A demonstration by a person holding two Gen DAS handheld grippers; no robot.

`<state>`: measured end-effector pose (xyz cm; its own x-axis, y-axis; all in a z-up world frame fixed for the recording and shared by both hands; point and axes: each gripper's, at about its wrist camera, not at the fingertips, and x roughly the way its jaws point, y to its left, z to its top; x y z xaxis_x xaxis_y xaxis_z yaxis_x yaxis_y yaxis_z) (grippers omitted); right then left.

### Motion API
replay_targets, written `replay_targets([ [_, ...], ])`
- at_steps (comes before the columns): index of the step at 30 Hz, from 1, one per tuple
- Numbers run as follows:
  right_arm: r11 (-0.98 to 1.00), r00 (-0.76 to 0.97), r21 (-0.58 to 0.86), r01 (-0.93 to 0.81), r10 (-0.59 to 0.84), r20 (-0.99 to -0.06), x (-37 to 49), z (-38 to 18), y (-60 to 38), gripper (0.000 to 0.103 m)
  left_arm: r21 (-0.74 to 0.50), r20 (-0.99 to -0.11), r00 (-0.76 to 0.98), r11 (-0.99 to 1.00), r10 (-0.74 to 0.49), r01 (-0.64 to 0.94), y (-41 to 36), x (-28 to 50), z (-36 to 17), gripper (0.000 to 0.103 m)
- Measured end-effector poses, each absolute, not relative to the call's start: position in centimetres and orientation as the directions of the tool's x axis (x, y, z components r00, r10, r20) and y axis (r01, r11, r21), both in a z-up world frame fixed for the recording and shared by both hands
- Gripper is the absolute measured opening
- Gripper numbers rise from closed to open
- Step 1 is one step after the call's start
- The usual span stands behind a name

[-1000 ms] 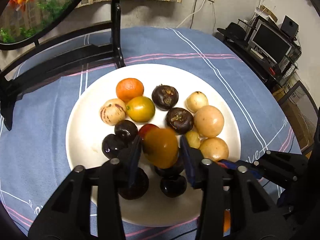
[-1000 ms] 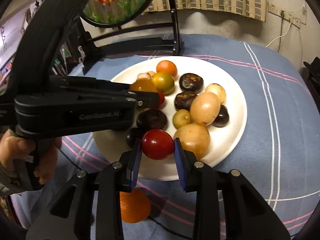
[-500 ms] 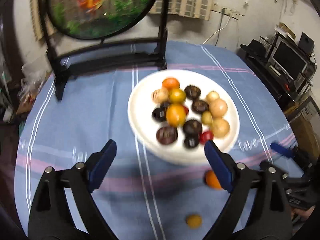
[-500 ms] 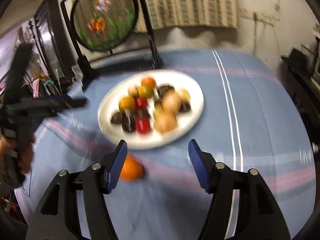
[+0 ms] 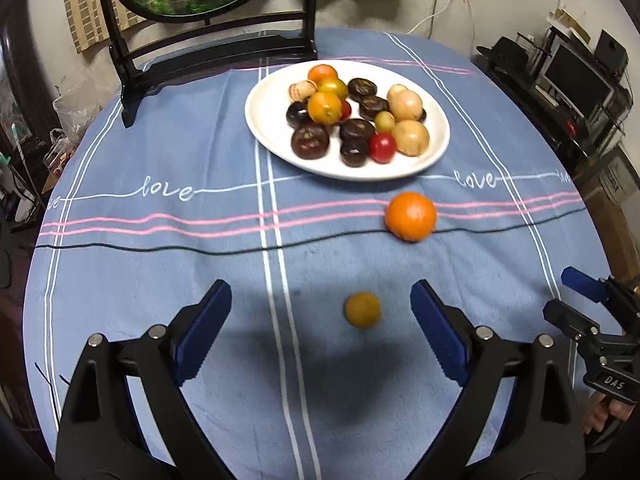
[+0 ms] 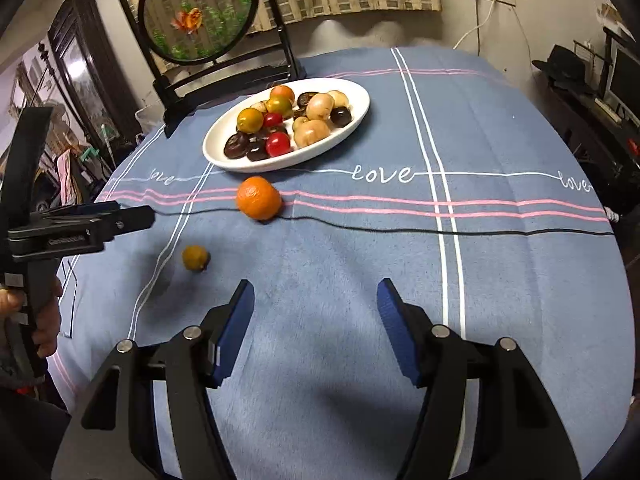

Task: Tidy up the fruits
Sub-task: 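Grasp a small yellow fruit with the left tool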

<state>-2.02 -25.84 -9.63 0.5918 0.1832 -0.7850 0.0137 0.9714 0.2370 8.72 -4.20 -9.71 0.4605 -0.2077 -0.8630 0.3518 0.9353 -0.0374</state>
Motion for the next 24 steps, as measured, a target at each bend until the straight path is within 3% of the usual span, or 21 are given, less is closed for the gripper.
replay_targets([
  [24,0.989,0.58,0.124,0.084,0.053,-0.813,-6.2,-8.6,-29.6,0.065,-0.089,-0.876,0.421,0.937,-0.235,0.337,-6.3,7.5,-14.4,0.093],
])
